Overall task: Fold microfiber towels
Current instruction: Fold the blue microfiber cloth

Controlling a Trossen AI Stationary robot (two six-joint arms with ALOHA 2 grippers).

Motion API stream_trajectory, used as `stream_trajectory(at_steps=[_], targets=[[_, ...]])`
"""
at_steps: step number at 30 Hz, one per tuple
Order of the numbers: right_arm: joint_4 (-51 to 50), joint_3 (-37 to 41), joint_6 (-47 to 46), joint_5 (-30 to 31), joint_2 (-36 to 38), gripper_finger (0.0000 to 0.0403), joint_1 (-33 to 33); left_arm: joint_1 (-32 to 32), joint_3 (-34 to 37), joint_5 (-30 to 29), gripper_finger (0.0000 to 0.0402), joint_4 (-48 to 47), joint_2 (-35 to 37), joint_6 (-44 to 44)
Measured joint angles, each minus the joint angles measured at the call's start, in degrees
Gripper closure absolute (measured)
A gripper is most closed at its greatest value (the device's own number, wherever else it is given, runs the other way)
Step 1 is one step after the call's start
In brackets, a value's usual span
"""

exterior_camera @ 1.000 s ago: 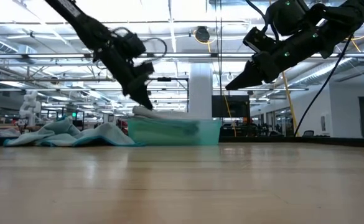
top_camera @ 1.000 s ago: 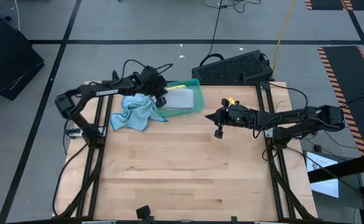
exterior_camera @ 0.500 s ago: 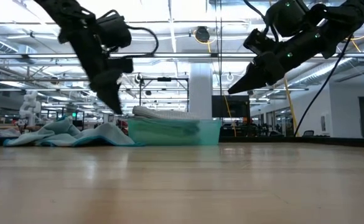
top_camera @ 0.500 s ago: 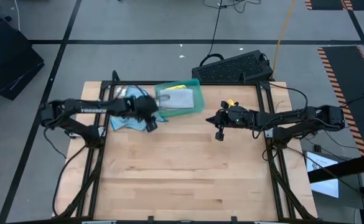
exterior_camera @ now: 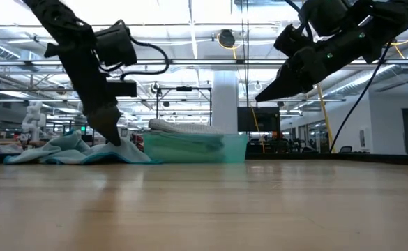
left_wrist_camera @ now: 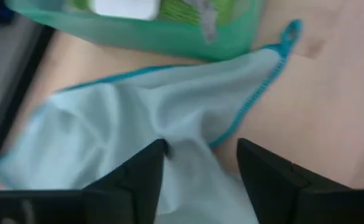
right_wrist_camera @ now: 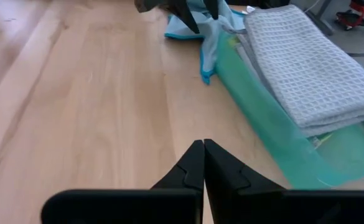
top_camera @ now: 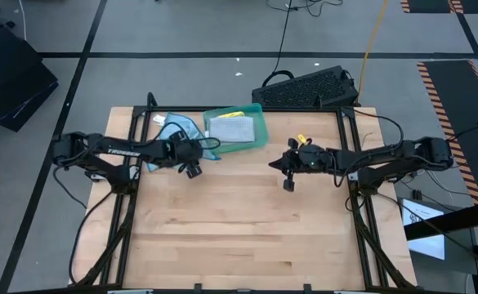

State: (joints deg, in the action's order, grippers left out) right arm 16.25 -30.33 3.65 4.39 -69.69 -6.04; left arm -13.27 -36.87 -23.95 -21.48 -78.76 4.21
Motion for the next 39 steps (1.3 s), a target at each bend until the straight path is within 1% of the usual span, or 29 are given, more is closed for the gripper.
stream_trajectory(at_steps=[2,4,8,9,12,14,17,20,23,26,28,30,33,35,37,39], targets=[[0.13,0.0,-0.25,0.02,0.0,0.0403,0.61,-1.15,0.45,3.41,0.0226,1.04,0.0,-0.5],[0.28,0.0,-1.12,0.02,0.0,0.0403,1.33,-1.78,1.11,5.46,0.0266,2.51,0.0,-1.36],[1.32,0.0,-3.33,0.04,-0.03,0.0403,3.16,-1.41,1.36,6.54,0.0368,2.18,0.0,-2.03],[2.16,0.0,-3.76,0.04,-0.2,0.0403,3.65,-0.92,1.05,7.58,0.0384,1.67,0.23,-1.22],[6.17,0.02,-4.5,0.64,-1.23,0.0403,5.09,1.76,-0.04,9.55,0.0387,1.16,2.09,1.66],[9.71,0.02,-4.3,1.84,-2.51,0.0403,6.06,4.62,-0.92,11.2,0.039,1.12,3.31,2.95],[13.64,0.04,-4.33,1.75,-5.4,0.0395,7.05,9.54,-2.15,14.88,0.0395,0.69,5.5,4.23],[18.37,-0.04,-4.51,1.64,-9.24,0.0379,7.97,14.51,-2.47,15.73,0.039,1.91,7.17,6.24],[22.17,-0.27,-5.03,1.63,-13.93,0.0358,9.03,18.76,-2.57,16.79,0.0392,2.23,7.57,8.75],[25.1,-0.72,-6.46,1.61,-17.95,0.0337,10.35,22.82,-2.19,16.88,0.0396,-0.19,7.56,14.38],[25.55,-0.95,-7.5,1.59,-19.66,0.0325,11.6,25.8,-1.87,16.85,0.0388,-3.29,7.56,20.07],[25.59,-1.01,-8.18,1.57,-20.88,0.0316,12.76,29.23,-1.87,16.74,0.0365,-5.46,7.52,25.62],[25.66,-1.03,-8.58,1.57,-21.88,0.0308,14.28,34.57,-2.66,16.75,0.0311,-7.34,7.52,32.28],[26.21,-1.11,-8.58,1.6,-22.24,0.0305,15.07,37.49,-3.74,15.84,0.0268,-6.57,7.51,36.24],[26.23,-1.11,-8.58,1.57,-22.25,0.0305,15.7,40.2,-4.77,13.07,0.0227,-5.15,7.52,39.07],[26.45,-1.11,-8.58,1.57,-22.23,0.0305,16.26,42.97,-6.2,8.96,0.0193,-4.87,7.28,40.32]])
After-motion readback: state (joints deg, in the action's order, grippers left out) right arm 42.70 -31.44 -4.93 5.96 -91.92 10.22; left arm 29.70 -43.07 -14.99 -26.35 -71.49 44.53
